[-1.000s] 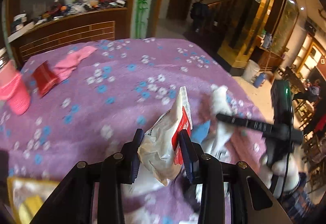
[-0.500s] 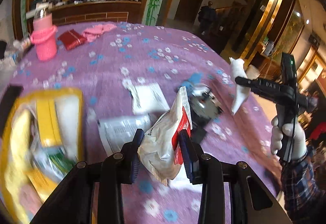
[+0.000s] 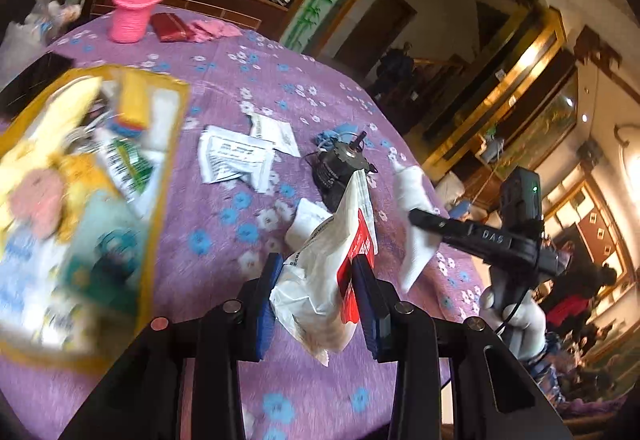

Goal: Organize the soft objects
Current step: 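Carry the towel and wet-wipe pack into the tray while both grippers release them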

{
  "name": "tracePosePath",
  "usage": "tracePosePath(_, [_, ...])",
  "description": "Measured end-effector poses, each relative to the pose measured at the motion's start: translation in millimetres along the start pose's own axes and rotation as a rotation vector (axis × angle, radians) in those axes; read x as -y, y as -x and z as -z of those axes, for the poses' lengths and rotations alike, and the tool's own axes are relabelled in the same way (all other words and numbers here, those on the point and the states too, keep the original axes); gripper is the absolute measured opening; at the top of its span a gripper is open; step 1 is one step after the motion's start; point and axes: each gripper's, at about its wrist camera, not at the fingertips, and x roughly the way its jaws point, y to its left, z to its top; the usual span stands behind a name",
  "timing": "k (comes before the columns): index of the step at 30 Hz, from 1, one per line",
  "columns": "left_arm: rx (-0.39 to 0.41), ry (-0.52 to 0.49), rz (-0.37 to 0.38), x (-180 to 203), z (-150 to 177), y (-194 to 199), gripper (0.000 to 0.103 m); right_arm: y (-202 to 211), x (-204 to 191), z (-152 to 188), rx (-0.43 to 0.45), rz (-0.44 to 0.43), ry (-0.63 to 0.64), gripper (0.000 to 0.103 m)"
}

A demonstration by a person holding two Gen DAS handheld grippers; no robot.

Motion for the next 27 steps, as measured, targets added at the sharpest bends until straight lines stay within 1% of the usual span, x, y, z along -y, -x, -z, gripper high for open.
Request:
tracePosePath(3, [0.032,0.031,-0.005,-10.3,6.3,20.5,0.037,-12.5,-31.3,2.9,-0.030,-0.040,0.058,0.035])
tracePosePath(7, [0.100,0.069,-0.043,-28.1,10.8,51.7,0.037,-29.7,-68.6,6.1,-0.066,-0.084,0.117,0.035])
tracePosePath(15, [0.196,0.161,-0.103,-68.3,16.9,90.1,0.037,-57.5,-135.9,11.6,-0.128,-0.158,0.222,0.036])
tracePosePath(22, [0.272,0.263,-0.192,-119.7,14.7,111.1,0.037,-79.9,-178.3,4.0,-0.153,-0.176,0.287,0.036])
tracePosePath(27, [0.306,0.318,-0.232,-150.8,6.9,115.3,0.037,-103.2,-204.7,-2.8,-0.174,-0.172,0.321,0.036])
